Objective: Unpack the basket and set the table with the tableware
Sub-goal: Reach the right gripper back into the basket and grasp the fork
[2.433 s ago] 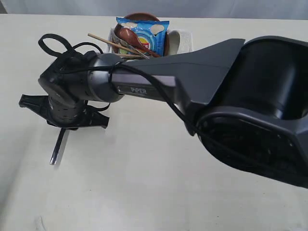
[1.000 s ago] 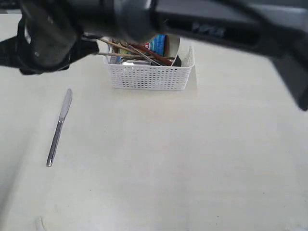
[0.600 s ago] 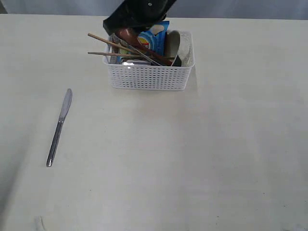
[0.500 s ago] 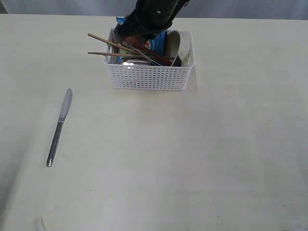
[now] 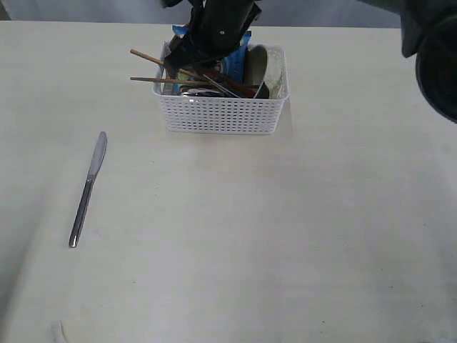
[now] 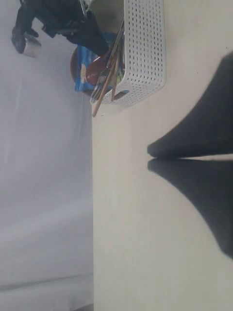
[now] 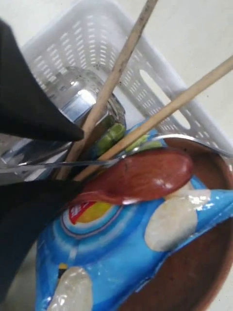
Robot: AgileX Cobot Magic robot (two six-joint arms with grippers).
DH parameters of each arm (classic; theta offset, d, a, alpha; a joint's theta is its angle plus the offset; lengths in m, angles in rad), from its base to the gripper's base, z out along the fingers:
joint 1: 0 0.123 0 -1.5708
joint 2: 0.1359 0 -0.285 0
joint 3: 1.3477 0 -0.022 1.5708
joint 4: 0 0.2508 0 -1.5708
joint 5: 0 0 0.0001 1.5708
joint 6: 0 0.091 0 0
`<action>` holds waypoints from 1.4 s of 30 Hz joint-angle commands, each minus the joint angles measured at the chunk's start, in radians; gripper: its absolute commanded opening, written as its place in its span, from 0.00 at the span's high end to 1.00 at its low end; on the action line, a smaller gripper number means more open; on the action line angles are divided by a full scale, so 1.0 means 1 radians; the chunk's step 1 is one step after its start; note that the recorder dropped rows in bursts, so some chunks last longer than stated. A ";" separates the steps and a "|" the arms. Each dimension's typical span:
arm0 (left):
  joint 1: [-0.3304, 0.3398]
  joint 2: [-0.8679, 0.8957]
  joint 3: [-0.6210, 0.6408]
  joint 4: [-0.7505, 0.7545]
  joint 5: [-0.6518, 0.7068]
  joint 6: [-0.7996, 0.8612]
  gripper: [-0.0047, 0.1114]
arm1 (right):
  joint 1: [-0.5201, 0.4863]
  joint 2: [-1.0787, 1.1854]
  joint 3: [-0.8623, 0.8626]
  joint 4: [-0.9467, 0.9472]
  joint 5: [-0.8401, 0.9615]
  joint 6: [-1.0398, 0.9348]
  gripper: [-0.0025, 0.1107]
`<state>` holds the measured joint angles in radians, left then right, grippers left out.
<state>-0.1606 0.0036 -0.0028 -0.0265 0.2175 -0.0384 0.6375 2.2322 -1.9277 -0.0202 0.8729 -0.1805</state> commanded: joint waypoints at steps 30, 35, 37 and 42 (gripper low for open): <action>-0.001 -0.004 0.003 -0.004 -0.006 0.000 0.96 | -0.007 0.075 -0.038 -0.033 0.078 -0.034 0.98; -0.001 -0.004 0.003 -0.004 -0.006 0.000 0.96 | -0.007 0.055 -0.038 -0.036 0.076 -0.046 0.98; -0.001 -0.004 0.003 -0.004 -0.006 0.000 0.96 | -0.007 0.035 -0.040 -0.040 0.076 -0.048 0.98; -0.001 -0.004 0.003 -0.004 -0.006 0.000 0.96 | -0.007 -0.023 -0.061 -0.040 0.079 -0.048 0.98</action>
<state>-0.1606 0.0036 -0.0028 -0.0265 0.2175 -0.0384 0.6375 2.2570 -1.9750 -0.0541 0.9440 -0.2234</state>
